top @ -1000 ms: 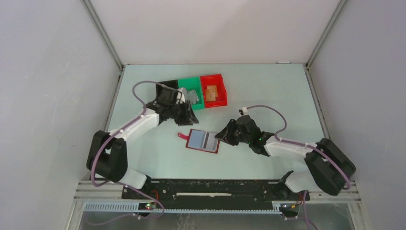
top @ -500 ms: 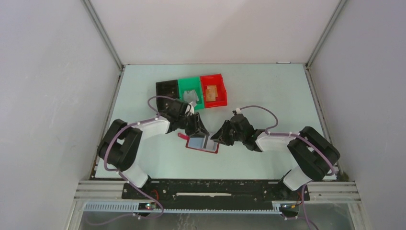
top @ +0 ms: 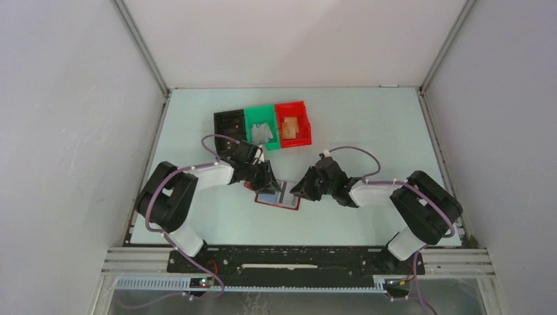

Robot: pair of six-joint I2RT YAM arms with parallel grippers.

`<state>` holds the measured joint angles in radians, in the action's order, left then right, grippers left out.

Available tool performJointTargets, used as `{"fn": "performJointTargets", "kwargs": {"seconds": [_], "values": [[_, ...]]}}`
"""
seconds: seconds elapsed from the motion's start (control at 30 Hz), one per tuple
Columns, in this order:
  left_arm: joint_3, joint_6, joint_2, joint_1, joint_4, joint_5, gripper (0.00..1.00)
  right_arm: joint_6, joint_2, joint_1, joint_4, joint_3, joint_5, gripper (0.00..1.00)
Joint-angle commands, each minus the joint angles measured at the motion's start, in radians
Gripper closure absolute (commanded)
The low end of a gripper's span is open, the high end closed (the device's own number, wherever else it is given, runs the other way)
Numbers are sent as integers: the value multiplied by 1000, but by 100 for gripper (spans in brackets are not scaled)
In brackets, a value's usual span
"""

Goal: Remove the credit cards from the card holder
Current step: Remove the credit card from the card holder.

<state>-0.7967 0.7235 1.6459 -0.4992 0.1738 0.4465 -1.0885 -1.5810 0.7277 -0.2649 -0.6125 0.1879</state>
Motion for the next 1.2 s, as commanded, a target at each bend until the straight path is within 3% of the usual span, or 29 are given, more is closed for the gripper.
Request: {"fn": "performJointTargets", "kwargs": {"seconds": [0.0,0.53,0.83,0.97,1.17], "values": [[1,-34,-3,-2,-14,-7,61,-8,-22,1,4,-28,-24,67],[52,17,35,0,-155,81,67,-31,-101,4,-60,-30,5,67],[118,61,15,30,-273,122,85,-28,-115,2,-51,-28,4,67],[159,105,8,44,-373,179,99,-31,-125,1,-59,-24,7,68],[204,132,-22,70,-438,216,100,-35,-134,-5,-67,-18,11,68]]}}
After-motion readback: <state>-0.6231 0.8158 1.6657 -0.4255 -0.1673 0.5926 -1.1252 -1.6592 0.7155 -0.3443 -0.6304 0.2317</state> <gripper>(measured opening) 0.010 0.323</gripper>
